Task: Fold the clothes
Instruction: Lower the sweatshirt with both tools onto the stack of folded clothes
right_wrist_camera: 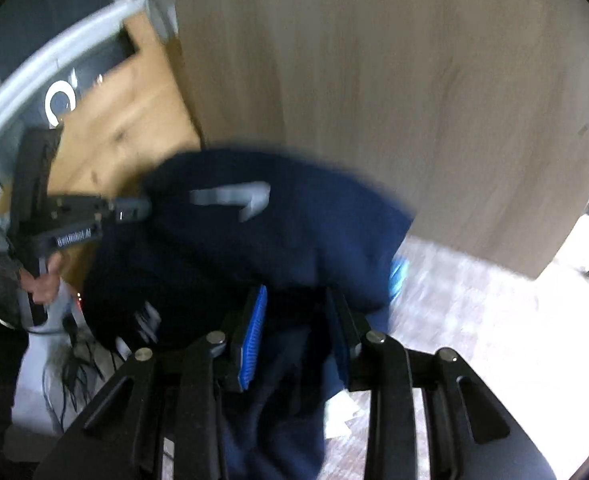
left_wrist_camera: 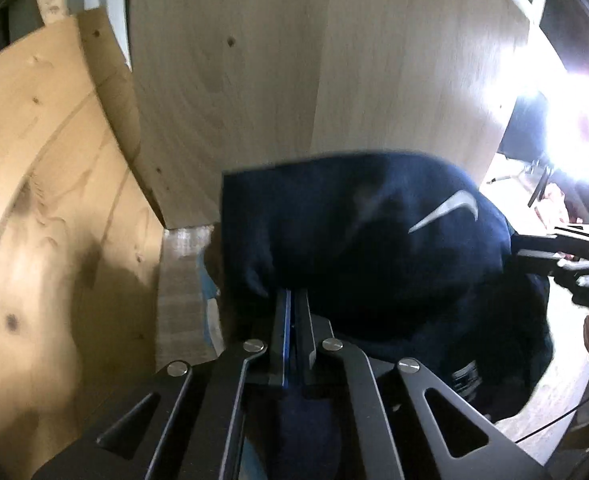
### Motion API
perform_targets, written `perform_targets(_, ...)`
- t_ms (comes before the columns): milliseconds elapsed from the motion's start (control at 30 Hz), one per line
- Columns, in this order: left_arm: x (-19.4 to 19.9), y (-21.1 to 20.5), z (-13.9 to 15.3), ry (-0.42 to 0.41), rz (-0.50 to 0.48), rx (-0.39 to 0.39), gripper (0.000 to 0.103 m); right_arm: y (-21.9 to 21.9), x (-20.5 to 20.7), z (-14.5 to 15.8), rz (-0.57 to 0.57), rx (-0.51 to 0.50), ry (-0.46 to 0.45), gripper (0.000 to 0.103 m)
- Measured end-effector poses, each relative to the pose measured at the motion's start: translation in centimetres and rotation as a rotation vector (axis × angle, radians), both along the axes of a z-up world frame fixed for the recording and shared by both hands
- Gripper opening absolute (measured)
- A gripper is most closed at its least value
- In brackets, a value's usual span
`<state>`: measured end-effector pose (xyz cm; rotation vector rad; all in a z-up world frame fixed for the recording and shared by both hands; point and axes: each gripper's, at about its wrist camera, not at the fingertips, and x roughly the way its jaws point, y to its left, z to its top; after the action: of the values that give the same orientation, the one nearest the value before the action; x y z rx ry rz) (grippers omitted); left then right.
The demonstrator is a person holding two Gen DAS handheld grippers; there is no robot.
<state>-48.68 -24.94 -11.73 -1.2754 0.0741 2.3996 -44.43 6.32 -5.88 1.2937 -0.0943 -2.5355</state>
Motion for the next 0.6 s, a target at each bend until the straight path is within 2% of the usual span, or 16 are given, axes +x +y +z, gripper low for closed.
perform_targets(67,-0.5,0.3,1.9,0.046,0.009,0.017,0.003,0.6,-0.4,2.3,-0.013,-0.012,0.052,0.030)
perform_targets(133,-1.3,1.3,2.9,0.061,-0.018,0.032,0.004,0.3,-2.0,2.9,-0.017,-0.002,0.061,0.030)
perform_targets(233,-3.2,3.6,2.0,0.036,-0.069,0.016,0.011,-1.4,-5.5,0.8,0.030,0.010,-0.012,0.030)
perform_targets(300,-4.7,4.7,-0.3,0.010,-0.069,-0.073,0.008,-1.7,-8.1,-1.9,0.025,0.024,-0.076,0.031)
perform_targets(367,-5.4,4.4,-0.9,-0.009,-0.047,-0.064,0.008,-1.5,-10.2,-4.0,0.006,0.001,-0.132,0.031)
perform_targets(400,-5.7,4.2,-1.0,-0.017,-0.034,-0.050,0.008,-0.9,-10.2,-3.5,-0.007,-0.033,-0.127,0.031)
perform_targets(467,-5.0,4.1,0.0,0.011,-0.023,-0.072,0.007,0.3,-10.1,-2.3,-0.034,-0.102,-0.112,0.031)
perform_targets(533,-3.2,4.3,1.7,0.069,-0.046,-0.099,0.007,1.8,-8.3,-0.2,-0.047,-0.146,-0.058,0.033)
perform_targets(600,-1.1,4.3,3.2,0.108,-0.071,-0.090,0.008,2.9,-5.1,0.9,-0.058,-0.175,-0.029,0.033)
